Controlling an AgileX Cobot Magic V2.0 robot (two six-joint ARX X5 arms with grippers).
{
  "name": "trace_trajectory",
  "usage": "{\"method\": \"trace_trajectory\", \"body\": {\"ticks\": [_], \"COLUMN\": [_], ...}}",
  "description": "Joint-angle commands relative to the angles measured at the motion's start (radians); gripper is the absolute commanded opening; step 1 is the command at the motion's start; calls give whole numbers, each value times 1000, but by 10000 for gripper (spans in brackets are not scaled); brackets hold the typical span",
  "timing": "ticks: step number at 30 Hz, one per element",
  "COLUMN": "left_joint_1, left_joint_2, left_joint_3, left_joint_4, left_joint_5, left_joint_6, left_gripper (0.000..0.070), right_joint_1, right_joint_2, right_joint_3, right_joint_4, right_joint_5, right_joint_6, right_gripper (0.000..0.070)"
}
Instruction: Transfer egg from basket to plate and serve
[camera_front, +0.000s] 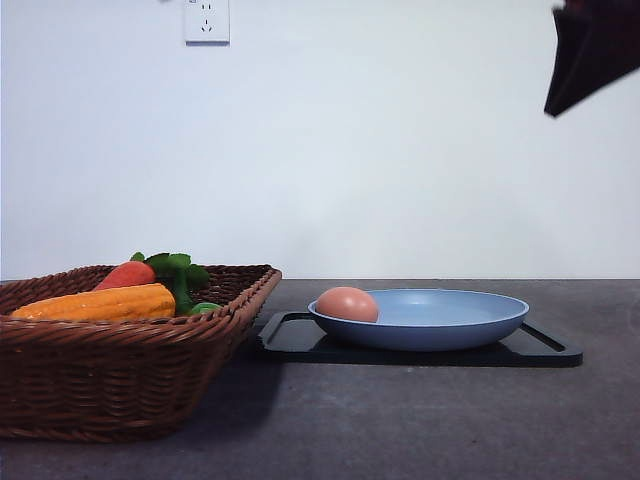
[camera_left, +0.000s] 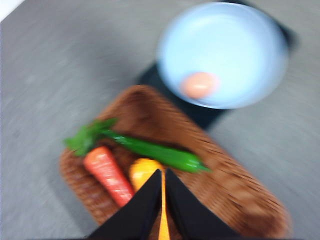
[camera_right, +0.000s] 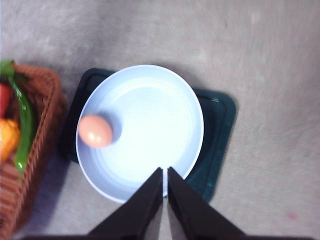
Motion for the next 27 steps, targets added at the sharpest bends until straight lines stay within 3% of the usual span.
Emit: {"method": "trace_trajectory", "body": {"ticks": [1, 6, 10, 13, 17, 22, 27], "left_joint_1": [39, 197, 282, 324, 341, 339, 335], "left_joint_2": [-2, -75, -197, -305, -453, -641, -769], "left_joint_3": [-24, -191, -384, -536, -723, -919, -996], "left_joint_4": [40, 202, 388, 533, 672, 781, 764], "left_joint_5": [26, 95, 165, 168, 169, 173, 172], "left_joint_6": [11, 12, -16, -42, -94, -226, -277], "left_gripper": [0, 0, 0, 0, 0, 0, 0], "right_joint_1": [34, 134, 202, 230, 245, 256, 269], "right_joint_2": [-32, -165, -300, -398, -512, -649, -733], "right_joint_3": [-15, -127, -300, -457, -662, -887, -1006], "right_joint_4": [3, 101, 265, 426, 616, 798, 884], "right_joint_5": [65, 188, 260, 304, 324, 316, 316], "right_joint_6": [-18, -18, -18, -18, -18, -15, 1], "right_gripper": [0, 0, 0, 0, 0, 0, 0]}}
